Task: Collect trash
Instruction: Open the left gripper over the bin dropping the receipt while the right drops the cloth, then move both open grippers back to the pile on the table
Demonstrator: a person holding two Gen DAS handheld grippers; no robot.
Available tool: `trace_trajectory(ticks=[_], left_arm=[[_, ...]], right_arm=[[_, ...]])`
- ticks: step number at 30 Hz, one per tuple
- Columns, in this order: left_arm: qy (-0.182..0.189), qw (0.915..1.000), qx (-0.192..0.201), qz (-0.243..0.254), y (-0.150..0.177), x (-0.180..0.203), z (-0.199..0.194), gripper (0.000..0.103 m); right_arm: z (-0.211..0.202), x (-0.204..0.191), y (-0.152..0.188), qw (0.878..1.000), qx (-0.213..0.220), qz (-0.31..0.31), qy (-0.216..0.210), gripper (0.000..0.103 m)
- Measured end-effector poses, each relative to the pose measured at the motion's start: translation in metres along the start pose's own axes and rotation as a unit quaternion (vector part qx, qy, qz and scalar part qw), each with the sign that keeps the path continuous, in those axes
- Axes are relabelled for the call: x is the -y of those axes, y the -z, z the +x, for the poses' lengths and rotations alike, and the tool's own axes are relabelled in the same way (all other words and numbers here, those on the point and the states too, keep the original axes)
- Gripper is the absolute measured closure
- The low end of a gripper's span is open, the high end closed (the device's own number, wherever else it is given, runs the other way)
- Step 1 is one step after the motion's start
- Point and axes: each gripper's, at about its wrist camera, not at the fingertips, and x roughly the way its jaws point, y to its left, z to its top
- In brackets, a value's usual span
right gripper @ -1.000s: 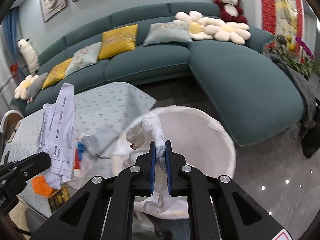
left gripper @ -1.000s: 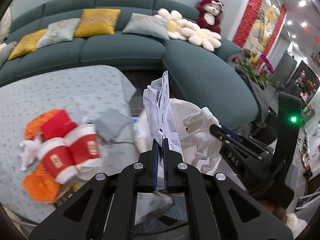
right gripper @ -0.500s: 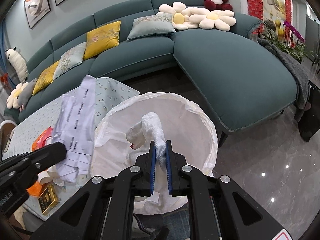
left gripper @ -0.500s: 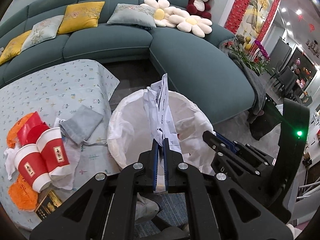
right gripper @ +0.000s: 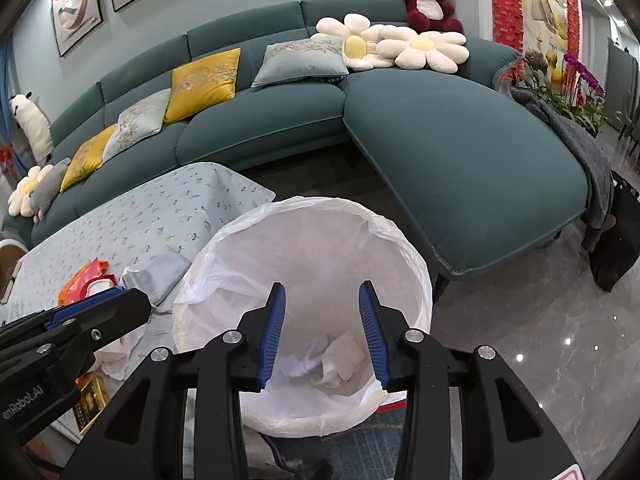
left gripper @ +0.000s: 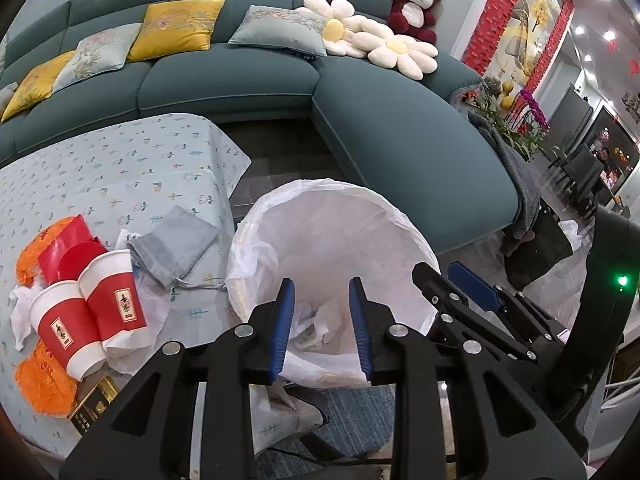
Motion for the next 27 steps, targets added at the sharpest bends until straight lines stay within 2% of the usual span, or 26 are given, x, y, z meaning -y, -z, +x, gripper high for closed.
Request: trace_trajectory(ticks=[5,10,12,16,18,22,24,27], left_arm=[[-0.003,0.9999,0.009,-0.010,0.002,-0.009,-0.012,0.075],[-0.014,0.9994,0.022,-0.025,0.005,-0.024,-0.030,0.068],[-0.022,0.9990,0.026,-0.030,0.008,-0.030,-0.037,0.061],[-0.044,0.9971,0.036,-0.050,0.016,-0.055,-0.054,0.056],[-0.056,0.9956,0.040,-0.064,0.021,-0.068,-0.063,0.047],[-0.082,0.9915,0.043,-0.092,0.034,-0.101,-0.079,0.042],[-0.095,0.9887,0.043,-0.107,0.043,-0.117,-0.086,0.034],[-0.120,0.9833,0.041,-0.131,0.057,-0.145,-0.095,0.032]], right_arm=[[-0.008,-0.007,0.000,1.000,0.003,-0.004,-0.005,0.063],[-0.020,-0.021,0.002,1.000,0.007,-0.011,-0.011,0.054],[-0.024,-0.029,0.004,1.000,0.007,-0.018,-0.016,0.053],[-0.033,-0.046,0.009,0.999,0.006,-0.029,-0.026,0.047],[-0.036,-0.057,0.013,0.999,0.003,-0.037,-0.032,0.047],[-0.043,-0.083,0.024,0.997,-0.003,-0.057,-0.045,0.042],[-0.045,-0.095,0.029,0.996,-0.007,-0.067,-0.052,0.041],[-0.047,-0.114,0.040,0.994,-0.016,-0.084,-0.063,0.040]])
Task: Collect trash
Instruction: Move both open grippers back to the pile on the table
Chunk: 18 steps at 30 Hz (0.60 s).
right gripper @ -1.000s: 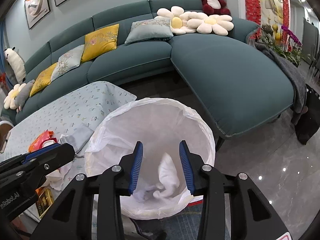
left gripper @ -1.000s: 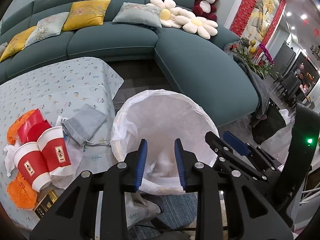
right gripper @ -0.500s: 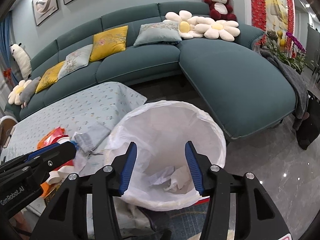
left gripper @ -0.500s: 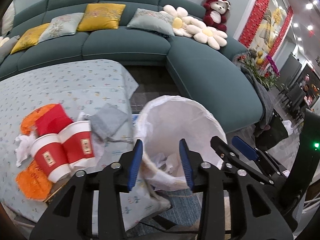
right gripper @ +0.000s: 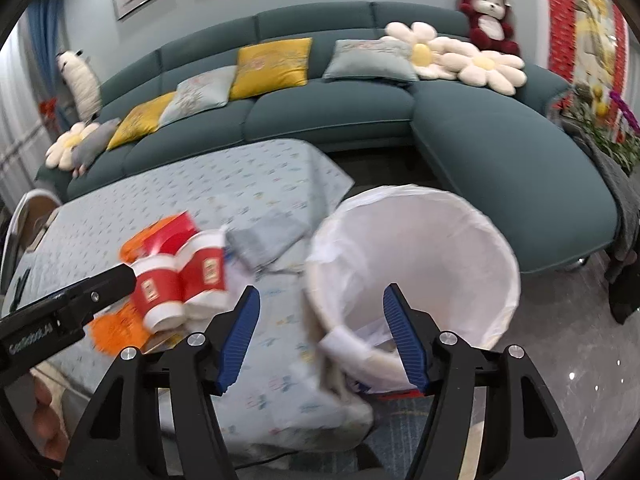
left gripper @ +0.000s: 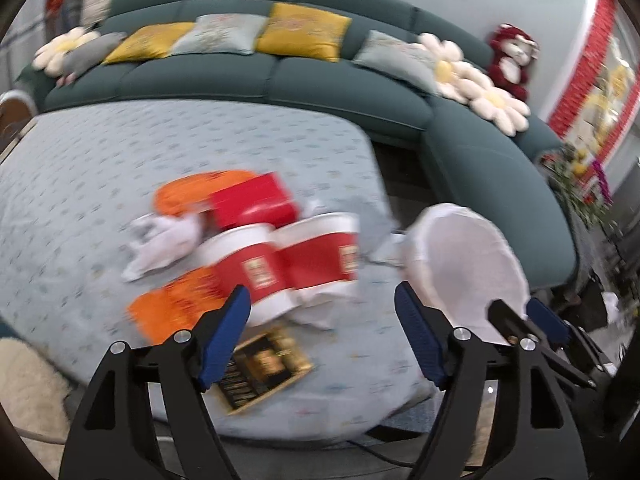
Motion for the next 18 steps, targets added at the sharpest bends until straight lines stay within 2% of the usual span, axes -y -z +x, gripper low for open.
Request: trace_trajectory(ticks=[4,9,14,18], left_arm=[[-0.028,0.9990,-0.013,-0.033,0.010,-0.042,0.000,0.032],[-0.056,0.9965,-0.028,-0.056,0.023,-0.078,0.003,0.032],[-0.061,0.9945,-0.043,-0.073,0.030,-0.098,0.010,0.032],[-0.051,0.9932,-0.060,-0.086,0.032,-0.107,0.020,0.034]], right_arm=[[0.004,-0.023,0.010,1.000,-0.016,-0.016,-0.013,0.040],[0.010,-0.049,0.022,0.998,-0.033,-0.041,-0.023,0.040],[0.015,-0.069,0.027,0.997,-0.044,-0.059,-0.032,0.040],[0.024,-0.085,0.029,0.995,-0.055,-0.075,-0.036,0.040]])
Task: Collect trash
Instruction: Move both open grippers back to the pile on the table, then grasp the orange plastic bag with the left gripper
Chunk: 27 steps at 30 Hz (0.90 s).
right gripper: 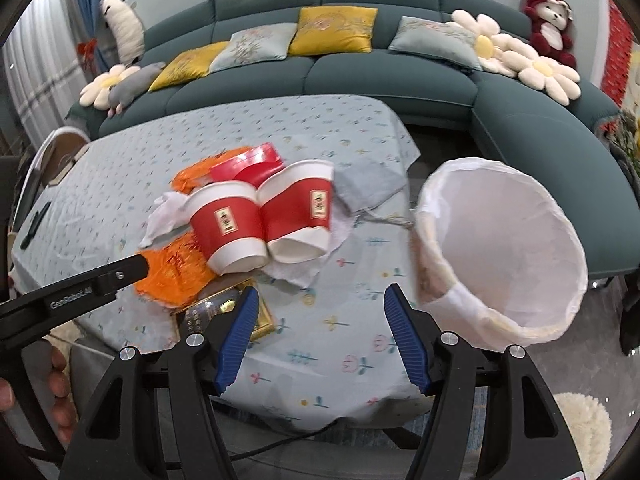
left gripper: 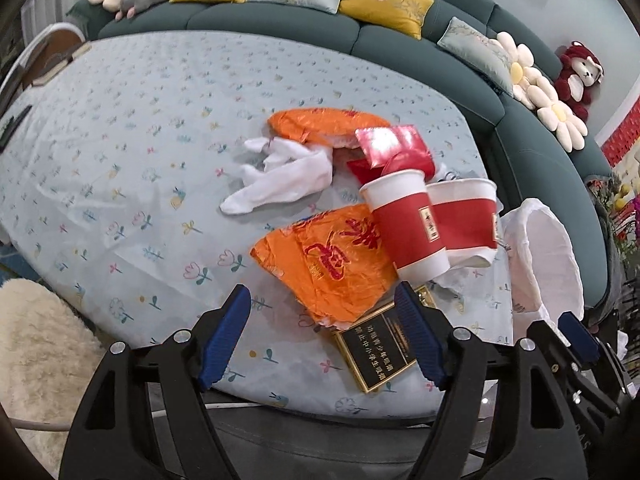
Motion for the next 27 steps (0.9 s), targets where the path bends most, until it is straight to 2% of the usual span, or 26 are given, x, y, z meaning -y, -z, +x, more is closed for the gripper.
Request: trace_trajectory(ticks=[7,10,12,15,23,27], left_arm=[[0.029,0.9988,-0.035,-0.018,-0.003,-0.006,0.025,0.045],[0.044,0.9978,-0.045,-0.021,-0.005,-0.006,0.034,0.055],[0.049,0.9975,-0.050,-0.015,-0.006,-0.004,0.038,0.077],[0.046,0.9976,-0.051,-0.002,-0.006,-0.002,0.043,0.091],[0.021,0.9994,-0.025,0.010,-0.006,-0.016,0.028,0.094],[0.016,0.9995,-0.027,0.010,0.000,-0.026,0.023,0.094]], right_arm=[[0.016,-0.018,-0.002,1.000,-0.016,-0.010,-0.005,0.040],[0.024,-0.023,-0.002,1.000,-0.025,-0.013,-0.007,0.040],[0.028,-0.027,-0.001,0.999,-0.032,-0.013,-0.008,0.040],[0.033,-0.032,0.002,0.999,-0.041,-0.014,-0.012,0.040],[0.042,-0.043,0.014,0.997,-0.066,-0.016,-0.028,0.040],[0.045,-0.044,0.020,0.996,-0.080,-0.010,-0.038,0.040]])
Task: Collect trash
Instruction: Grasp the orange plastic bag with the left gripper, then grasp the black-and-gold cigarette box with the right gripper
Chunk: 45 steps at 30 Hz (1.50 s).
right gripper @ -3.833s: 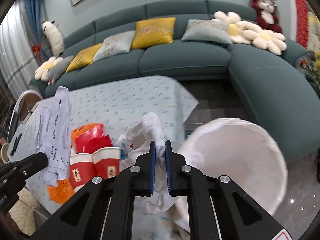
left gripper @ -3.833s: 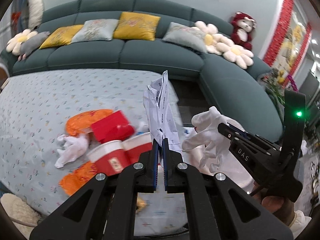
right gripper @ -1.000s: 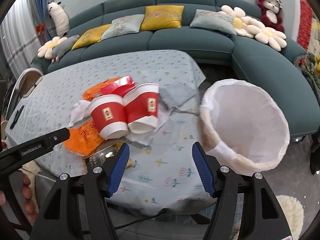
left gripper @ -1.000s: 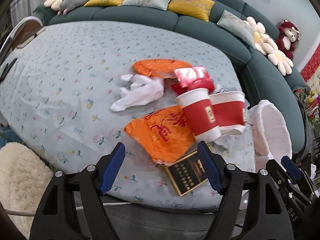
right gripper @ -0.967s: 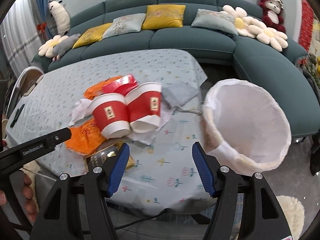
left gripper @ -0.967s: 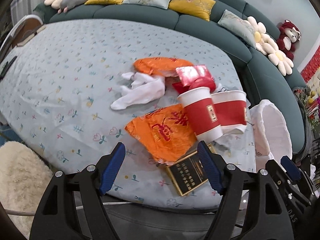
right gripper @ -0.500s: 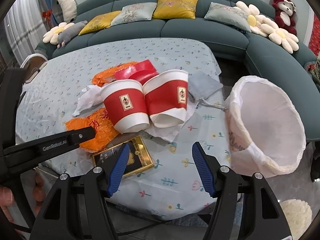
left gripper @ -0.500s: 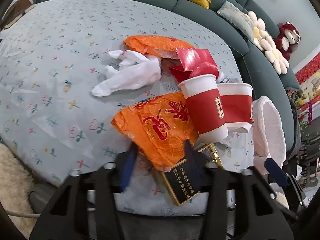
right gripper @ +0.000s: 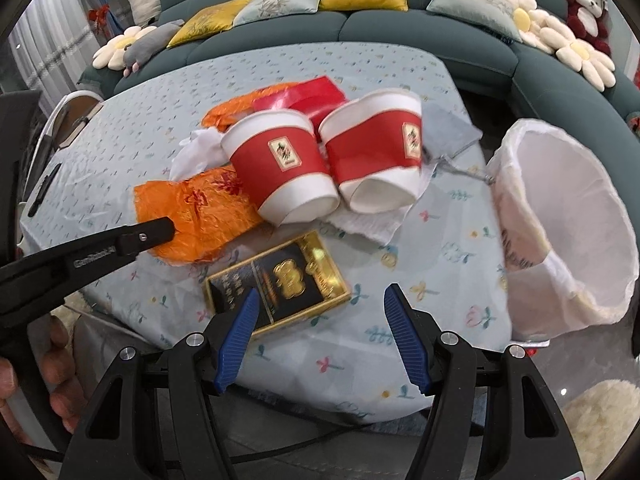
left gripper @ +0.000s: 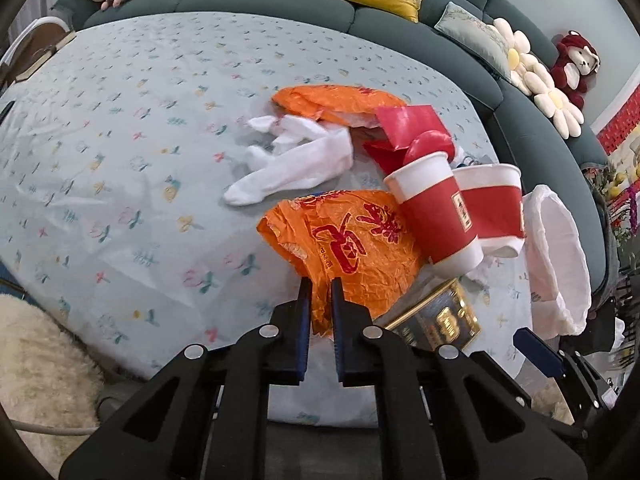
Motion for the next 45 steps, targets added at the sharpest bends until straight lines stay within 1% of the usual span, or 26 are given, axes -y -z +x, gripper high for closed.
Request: trace_trajectory(ticks=[3,5,10,20,27,31,37,38,41,43,45], left_arm=[[-0.002,1.0000,-0.003,-0.005,0.006,-0.007,-0.002,0.094],[-0.006,1.0000,0.000,-0.005,0.007,-0.011,-0.005,0.096],[-0.009,0.9999,0.006,-0.008,0.007,-0.016,-0.007,0.096],[-0.009,0.9998,0.003,-0.017,0.005,-0.025,-0.002,0.096],[-0.013,0.9998,0.004,-0.017,0.005,-0.028,0.001,0.096],[-0.013,0.9997,0.004,-0.022,0.004,-0.032,0.003,0.096],[-0.008,0.9993,0.002,-0.036,0.003,-0.039,0.004,0.096],[-0.009,0.9993,0.002,-0.036,0.003,-0.039,0.004,0.096],[-0.009,0.9995,0.003,-0.030,0.004,-0.037,0.003,0.096],[-0.007,0.9996,0.003,-0.026,0.005,-0.035,0.001,0.096],[-0.006,0.9997,0.003,-0.024,0.006,-0.032,-0.001,0.096]], right_arm=[[0.007,0.000,0.003,1.000,-0.011,0.006,-0.006,0.040],[0.012,0.000,0.002,1.000,-0.019,0.011,-0.010,0.040],[0.026,-0.003,-0.003,0.999,-0.031,0.026,-0.020,0.040],[0.048,-0.021,-0.019,0.999,-0.038,0.018,-0.022,0.040],[0.060,-0.037,-0.033,0.999,-0.038,0.014,-0.023,0.035],[0.065,-0.048,-0.035,0.999,-0.037,0.004,-0.010,0.027],[0.069,-0.055,-0.033,0.999,-0.034,-0.004,0.004,0.024],[0.069,-0.055,-0.033,0.999,-0.034,-0.006,0.005,0.025],[0.068,-0.055,-0.032,0.999,-0.030,-0.014,0.007,0.031],[0.065,-0.053,-0.030,0.999,-0.030,-0.013,0.001,0.038],[0.061,-0.048,-0.029,1.000,-0.030,-0.006,-0.004,0.041]])
